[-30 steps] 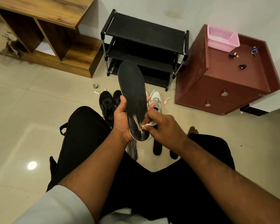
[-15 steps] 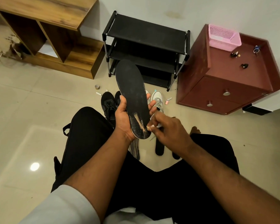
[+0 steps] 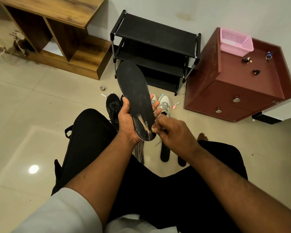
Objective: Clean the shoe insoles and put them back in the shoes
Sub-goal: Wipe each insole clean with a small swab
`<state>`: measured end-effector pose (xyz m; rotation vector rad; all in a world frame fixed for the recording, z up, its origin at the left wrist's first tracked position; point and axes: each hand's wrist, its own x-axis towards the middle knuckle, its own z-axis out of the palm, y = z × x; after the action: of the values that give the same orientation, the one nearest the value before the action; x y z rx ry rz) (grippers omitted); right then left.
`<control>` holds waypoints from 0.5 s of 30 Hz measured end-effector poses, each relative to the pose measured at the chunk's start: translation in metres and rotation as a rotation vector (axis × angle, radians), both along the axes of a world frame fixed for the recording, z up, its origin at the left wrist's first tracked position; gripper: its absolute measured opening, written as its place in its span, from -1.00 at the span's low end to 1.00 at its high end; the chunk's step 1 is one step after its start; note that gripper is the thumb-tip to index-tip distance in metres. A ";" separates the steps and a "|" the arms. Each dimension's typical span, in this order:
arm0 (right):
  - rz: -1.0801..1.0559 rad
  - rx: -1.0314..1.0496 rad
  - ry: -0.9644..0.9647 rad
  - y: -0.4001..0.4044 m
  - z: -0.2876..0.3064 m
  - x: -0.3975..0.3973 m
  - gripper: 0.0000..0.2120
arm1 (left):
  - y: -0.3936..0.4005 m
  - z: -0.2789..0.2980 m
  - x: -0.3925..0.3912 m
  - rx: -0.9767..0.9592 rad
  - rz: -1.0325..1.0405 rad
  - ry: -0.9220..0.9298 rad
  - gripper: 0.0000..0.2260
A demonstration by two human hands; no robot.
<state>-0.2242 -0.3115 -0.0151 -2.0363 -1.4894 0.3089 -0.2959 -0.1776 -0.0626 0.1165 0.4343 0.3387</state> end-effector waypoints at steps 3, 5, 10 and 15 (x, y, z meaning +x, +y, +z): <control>0.052 -0.015 -0.029 -0.010 0.000 -0.013 -0.73 | 0.002 0.000 0.002 -0.006 0.034 0.013 -0.23; 0.065 -0.031 -0.033 -0.009 0.004 -0.012 -0.83 | 0.002 0.002 0.003 -0.003 0.044 0.016 -0.25; 0.019 0.014 -0.018 0.012 0.014 0.008 -0.86 | -0.005 0.007 -0.002 -0.005 0.001 -0.012 -0.28; 0.020 0.011 -0.039 0.015 0.011 0.002 -0.84 | -0.006 0.008 -0.003 -0.008 0.022 -0.024 -0.28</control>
<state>-0.2218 -0.2968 -0.0040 -2.0302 -1.5327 0.2698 -0.2993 -0.1832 -0.0545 0.1001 0.4131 0.3600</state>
